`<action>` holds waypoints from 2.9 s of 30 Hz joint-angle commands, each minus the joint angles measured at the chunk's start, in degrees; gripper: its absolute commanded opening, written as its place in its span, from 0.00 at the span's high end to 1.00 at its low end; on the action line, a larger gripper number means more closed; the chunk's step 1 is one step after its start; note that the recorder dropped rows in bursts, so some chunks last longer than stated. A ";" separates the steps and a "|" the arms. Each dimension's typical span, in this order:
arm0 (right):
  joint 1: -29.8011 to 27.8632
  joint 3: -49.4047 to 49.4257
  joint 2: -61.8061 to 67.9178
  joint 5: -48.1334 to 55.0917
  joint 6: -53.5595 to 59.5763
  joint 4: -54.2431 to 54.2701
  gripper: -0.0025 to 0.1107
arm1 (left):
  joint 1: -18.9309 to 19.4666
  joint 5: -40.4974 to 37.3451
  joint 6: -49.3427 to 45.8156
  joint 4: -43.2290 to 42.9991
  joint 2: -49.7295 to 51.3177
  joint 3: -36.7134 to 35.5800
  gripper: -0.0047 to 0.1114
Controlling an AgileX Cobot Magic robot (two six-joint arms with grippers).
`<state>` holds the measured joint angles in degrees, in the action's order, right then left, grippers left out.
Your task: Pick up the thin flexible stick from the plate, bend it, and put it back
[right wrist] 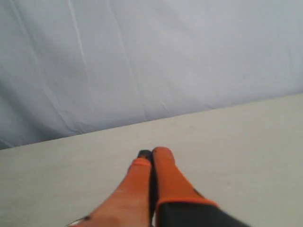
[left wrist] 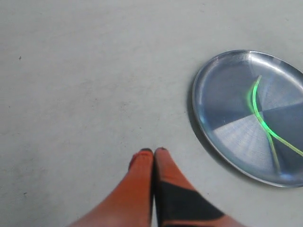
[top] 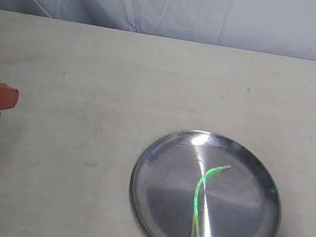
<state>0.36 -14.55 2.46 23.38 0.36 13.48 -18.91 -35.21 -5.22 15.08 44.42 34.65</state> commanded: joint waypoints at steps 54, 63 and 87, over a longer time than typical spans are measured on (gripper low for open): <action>-0.36 14.55 -2.46 -2.71 1.16 -11.76 0.99 | 17.15 19.54 0.27 -8.30 -35.80 -25.13 0.96; -0.36 14.55 -2.46 -2.71 1.16 -11.76 0.99 | 21.66 17.78 0.15 -8.57 -44.27 -31.65 0.96; -0.36 14.55 -2.46 -2.55 1.16 -11.50 0.99 | 21.56 23.24 0.16 -8.32 -44.42 -34.65 0.96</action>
<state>0.32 -0.28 0.37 21.46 1.29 1.88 2.60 -12.81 -5.22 6.55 0.38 0.22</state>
